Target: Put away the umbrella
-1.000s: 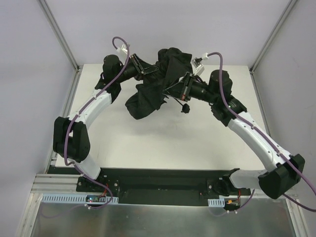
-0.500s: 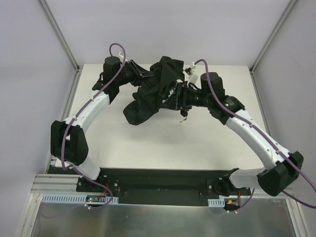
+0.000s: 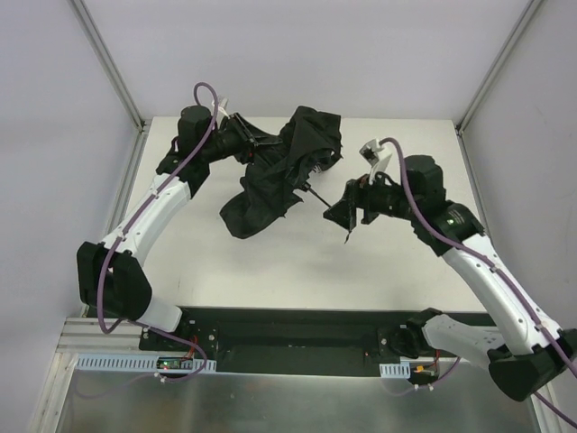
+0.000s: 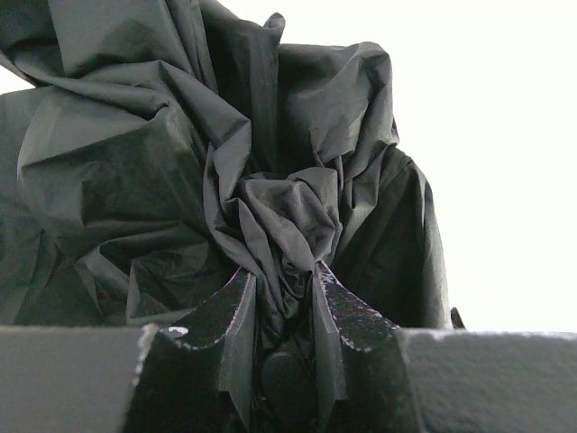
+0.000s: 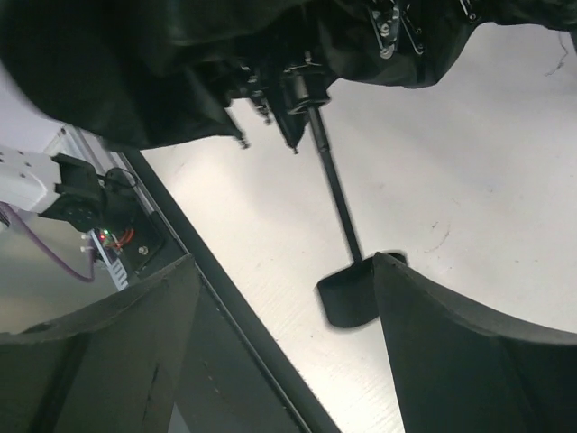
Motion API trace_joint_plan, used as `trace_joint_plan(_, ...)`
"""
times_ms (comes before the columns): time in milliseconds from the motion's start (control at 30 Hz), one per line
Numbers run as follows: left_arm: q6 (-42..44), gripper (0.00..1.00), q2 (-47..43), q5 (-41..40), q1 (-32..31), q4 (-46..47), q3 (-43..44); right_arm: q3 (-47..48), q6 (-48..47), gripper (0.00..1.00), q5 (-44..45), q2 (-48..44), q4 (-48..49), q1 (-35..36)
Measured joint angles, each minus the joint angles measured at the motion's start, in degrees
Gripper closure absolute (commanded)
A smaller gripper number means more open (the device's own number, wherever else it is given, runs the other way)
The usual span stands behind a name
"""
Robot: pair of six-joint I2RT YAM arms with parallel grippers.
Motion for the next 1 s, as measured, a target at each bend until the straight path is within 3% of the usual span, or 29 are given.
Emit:
trace_joint_plan(167, -0.2, 1.0, -2.5, 0.1, -1.5, -3.1, 0.0, -3.1, -3.7, 0.27, 1.4, 5.2, 5.5, 3.7)
trace_joint_plan(267, -0.2, 1.0, -3.2, 0.1, -3.0, -4.0, 0.0, -3.0, -6.1, 0.41, 2.7, 7.6, 8.2, 5.9)
trace_joint_plan(300, -0.2, 1.0, -3.2, 0.1, -3.5, -4.3, 0.2, -3.0, -7.0, 0.56, 3.4, 8.2, 9.0, 6.5)
trace_joint_plan(367, -0.1, 1.0, -3.2, 0.1, -4.2, -5.3, 0.8, -3.3, -8.6, 1.0, 4.9, 9.2, 11.4, 7.3)
trace_joint_plan(467, 0.5, 0.96, -3.2, -0.5, -4.5, -6.0, 2.1, -4.9, -10.1, 1.0, 4.3, 9.3, 15.3, 8.1)
trace_joint_plan(533, 1.7, 0.6, -3.2, -0.5, -4.3, -6.8, 3.2, -6.6, -10.0, 1.0, 3.2, 9.2, 19.1, 8.2)
trace_joint_plan(633, 4.3, 0.22, -3.4, -0.3, -4.4, -7.2, 5.2, -9.5, -8.2, 1.0, 0.1, 8.6, 24.8, 7.0)
trace_joint_plan(700, 5.9, 0.13, -4.3, -0.2, -4.4, -7.1, 6.3, -10.5, -6.2, 1.0, -2.5, 8.5, 27.3, 5.9)
trace_joint_plan(833, 9.8, 0.17, -9.1, 0.2, -3.0, -7.0, 6.4, -11.1, -2.3, 1.0, -8.2, 8.5, 30.7, 3.4)
trace_joint_plan(933, 14.4, 0.35, -15.5, 0.2, -1.2, -6.5, 4.8, -11.1, 2.7, 1.0, -13.4, 8.4, 34.4, 0.4)
trace_joint_plan(1000, 17.6, 0.35, -20.8, 0.2, -0.1, -6.0, 2.5, -11.1, 5.4, 1.0, -15.9, 8.4, 35.6, -1.2)
